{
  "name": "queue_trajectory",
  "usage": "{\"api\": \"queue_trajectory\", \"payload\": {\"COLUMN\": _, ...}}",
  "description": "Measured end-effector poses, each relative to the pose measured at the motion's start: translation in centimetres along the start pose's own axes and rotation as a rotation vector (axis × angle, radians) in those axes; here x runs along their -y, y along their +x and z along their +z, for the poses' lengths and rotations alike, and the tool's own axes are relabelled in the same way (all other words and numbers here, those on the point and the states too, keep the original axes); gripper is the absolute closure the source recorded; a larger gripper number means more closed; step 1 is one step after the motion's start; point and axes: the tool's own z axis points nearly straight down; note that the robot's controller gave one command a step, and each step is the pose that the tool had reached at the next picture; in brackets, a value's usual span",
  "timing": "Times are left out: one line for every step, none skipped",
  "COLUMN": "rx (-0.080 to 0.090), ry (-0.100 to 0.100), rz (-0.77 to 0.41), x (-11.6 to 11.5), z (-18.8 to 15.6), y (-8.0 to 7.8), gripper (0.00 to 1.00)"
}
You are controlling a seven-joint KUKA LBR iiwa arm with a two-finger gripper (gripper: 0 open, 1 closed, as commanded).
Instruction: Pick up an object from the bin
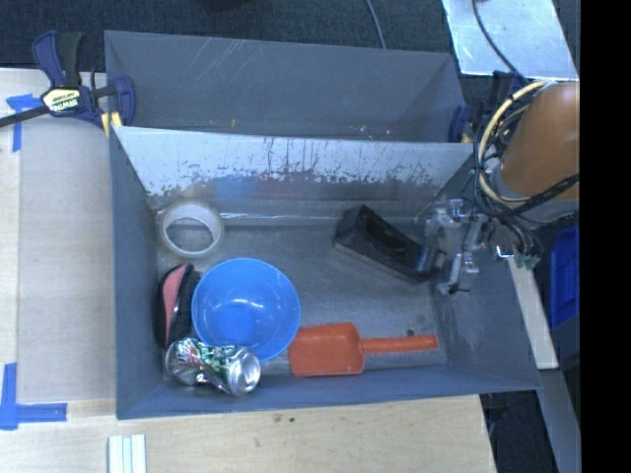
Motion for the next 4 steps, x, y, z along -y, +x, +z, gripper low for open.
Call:
{"api": "queue_trajectory", "payload": {"rx": 0.0, "ry": 0.0, "rz": 0.0, "x": 0.0, "z": 0.0, "y": 0.0, "gripper": 0.0}}
{"api": "queue_trajectory", "payload": {"rx": -0.001, "ry": -0.001, "rz": -0.216, "x": -2.5, "z": 2.4, "y": -0.3, "gripper": 0.0}}
{"api": "queue_trajectory", "payload": {"rx": 0.02, "ry": -0.004, "rz": 0.035, "x": -0.2, "z": 6.0, "y": 0.9, "gripper": 0.0}}
{"api": "queue_trajectory", "payload": {"rx": 0.032, "ry": 0.01, "rz": -0.192, "x": -3.4, "z": 5.7, "y": 3.0, "gripper": 0.0}}
